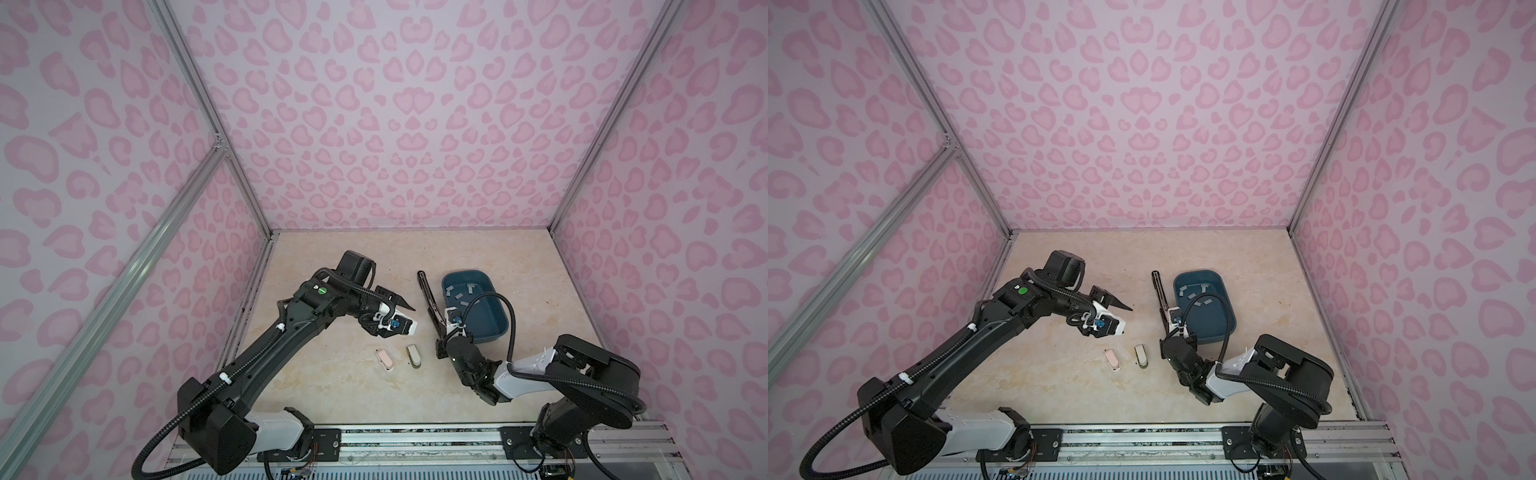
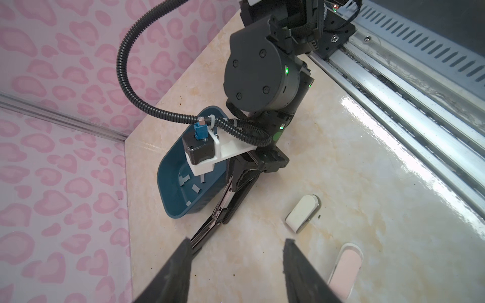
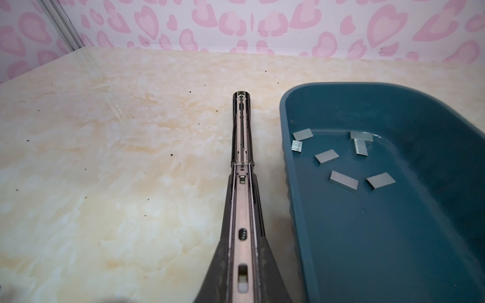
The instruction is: Load the staples into the stapler
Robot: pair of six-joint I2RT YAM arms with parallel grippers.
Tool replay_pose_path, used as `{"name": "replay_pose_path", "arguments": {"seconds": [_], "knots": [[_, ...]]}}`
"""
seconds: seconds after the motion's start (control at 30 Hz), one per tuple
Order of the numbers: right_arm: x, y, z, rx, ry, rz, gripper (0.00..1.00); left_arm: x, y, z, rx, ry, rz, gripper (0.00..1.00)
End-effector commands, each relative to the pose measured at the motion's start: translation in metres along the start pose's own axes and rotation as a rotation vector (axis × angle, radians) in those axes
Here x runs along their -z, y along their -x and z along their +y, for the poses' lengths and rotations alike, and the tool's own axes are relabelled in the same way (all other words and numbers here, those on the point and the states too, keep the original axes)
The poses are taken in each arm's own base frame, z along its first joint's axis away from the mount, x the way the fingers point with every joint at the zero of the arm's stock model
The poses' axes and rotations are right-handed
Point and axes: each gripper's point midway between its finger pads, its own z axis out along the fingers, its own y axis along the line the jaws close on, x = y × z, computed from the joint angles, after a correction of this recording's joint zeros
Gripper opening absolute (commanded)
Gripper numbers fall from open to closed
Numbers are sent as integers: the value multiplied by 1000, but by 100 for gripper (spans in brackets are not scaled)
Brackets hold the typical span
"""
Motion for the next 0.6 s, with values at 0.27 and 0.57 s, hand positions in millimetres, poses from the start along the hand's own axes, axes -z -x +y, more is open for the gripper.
{"name": "replay_pose_path", "arguments": {"seconds": [0.27,0.57], "knots": [[0,19,6,-35,15,-26,37,-42,-24,-26,-26,-154,97,56],[39,89,0,-64,84,-164,55,-65,-38,-48,-59,-261,167,56]]}}
